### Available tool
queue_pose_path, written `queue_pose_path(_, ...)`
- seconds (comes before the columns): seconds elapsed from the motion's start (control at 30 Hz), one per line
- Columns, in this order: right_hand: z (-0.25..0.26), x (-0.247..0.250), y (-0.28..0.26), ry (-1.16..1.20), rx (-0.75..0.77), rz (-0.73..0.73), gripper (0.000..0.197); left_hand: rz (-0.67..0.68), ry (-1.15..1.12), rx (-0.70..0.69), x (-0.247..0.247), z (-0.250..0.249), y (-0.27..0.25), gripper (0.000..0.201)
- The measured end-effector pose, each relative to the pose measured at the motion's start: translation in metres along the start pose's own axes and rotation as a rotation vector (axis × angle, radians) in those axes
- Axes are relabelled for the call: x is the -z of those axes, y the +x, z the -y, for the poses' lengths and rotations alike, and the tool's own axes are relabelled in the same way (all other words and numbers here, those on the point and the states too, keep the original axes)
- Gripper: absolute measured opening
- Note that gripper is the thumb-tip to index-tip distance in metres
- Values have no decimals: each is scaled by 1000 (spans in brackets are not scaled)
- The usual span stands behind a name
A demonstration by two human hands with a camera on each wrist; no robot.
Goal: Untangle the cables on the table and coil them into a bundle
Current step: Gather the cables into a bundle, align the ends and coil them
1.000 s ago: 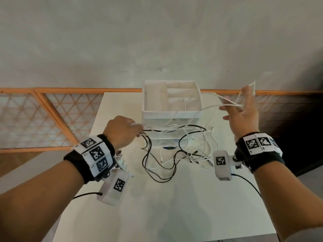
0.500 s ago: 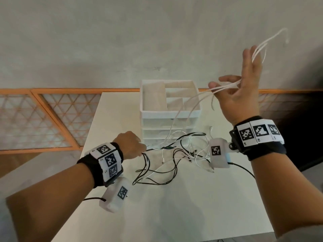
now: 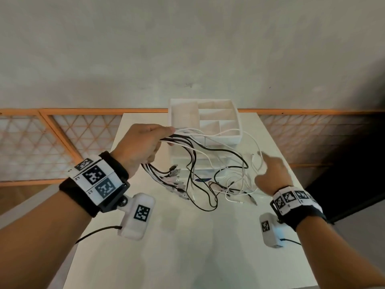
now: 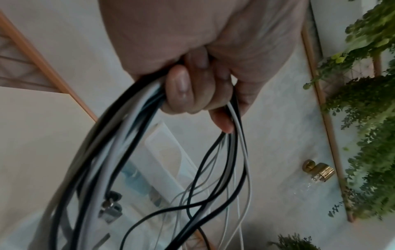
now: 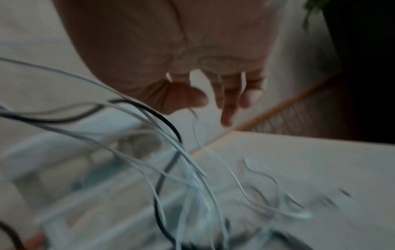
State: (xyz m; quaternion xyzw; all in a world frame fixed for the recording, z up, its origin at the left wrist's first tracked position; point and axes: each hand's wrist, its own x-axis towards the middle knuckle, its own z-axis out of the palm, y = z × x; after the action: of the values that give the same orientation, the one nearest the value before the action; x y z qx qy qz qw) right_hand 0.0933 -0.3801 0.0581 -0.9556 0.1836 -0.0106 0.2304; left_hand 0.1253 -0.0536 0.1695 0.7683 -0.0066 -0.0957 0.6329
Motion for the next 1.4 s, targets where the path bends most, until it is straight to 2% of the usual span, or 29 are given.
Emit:
queue_pose_path(0.07, 30, 28, -5, 156, 169, -254, 64, 25, -17, 3, -2, -2, -2, 36)
queue_pose_path(0.1, 50, 41, -11, 269, 286, -335, 52, 47, -12, -1, -4, -3, -3, 33)
queue_pose_path(0.13, 73, 54, -20, 371, 397, -346, 43, 79, 1, -5, -6, -4, -4, 34)
queue_pose_path(0.2, 112, 65, -36, 451, 574, -176, 30, 132, 24, -5, -13, -7, -6, 36)
queue_pose_path(0.27, 134, 58, -45, 424, 664, 38, 20, 146, 60, -32, -17, -9, -9, 38)
queue_pose_path(0.3, 139, 51, -47, 435, 677, 93, 16, 133, 88, -56, -18, -10, -9, 41)
queue_pose_path(0.33, 141, 45, -47, 467, 671, 104, 13, 116, 114, -80, -17, -9, -8, 45)
queue_pose_path(0.4, 139, 36, -48, 520, 668, 39, 12, 89, 147, -99, -13, -6, -7, 49)
queue_pose_path(0.47, 138, 31, -49, 558, 658, -22, 12, 71, 172, -85, -10, -4, -7, 45)
queue_pose_path(0.57, 136, 24, -53, 661, 568, 93, 9, 21, 207, -88, -10, -4, -6, 46)
queue_pose_path(0.63, 128, 17, -53, 623, 533, 195, 18, -22, 194, -117, -11, -7, -6, 50)
queue_pose_path(0.73, 104, 6, -47, 457, 497, 306, 36, -71, 119, -133, -12, -11, -6, 54)
queue_pose_path(0.8, 80, 0, -37, 152, 513, 332, 43, -137, 15, -112, -7, -13, -5, 53)
queue_pose_path(0.9, 40, -3, -24, -190, 379, 425, 47, -182, -136, -98, 4, -21, -2, 46)
queue_pose_path(0.93, 31, -1, -17, -222, 333, 389, 48, -182, -135, -105, 7, -22, -1, 48)
queue_pose_path(1.0, 21, 9, -3, -128, 204, 196, 46, -180, -61, -137, 8, -21, 1, 50)
queue_pose_path(1.13, 31, 50, 8, 400, 31, -368, 27, -187, 307, -128, 4, -1, 3, 54)
queue_pose_path(1.2, 36, 62, 10, 532, 52, -502, 23, -227, 341, -105, 5, 5, 3, 54)
queue_pose_path(1.27, 27, 50, 13, 302, 34, -422, 25, -276, 135, -126, 7, -1, 3, 49)
queue_pose_path(1.33, 6, 13, 12, -60, -7, -177, 29, -279, -146, -147, 9, -14, 3, 40)
queue_pose_path(1.4, -8, -21, 6, -205, -32, 47, 27, -258, -273, -171, 6, -25, 3, 45)
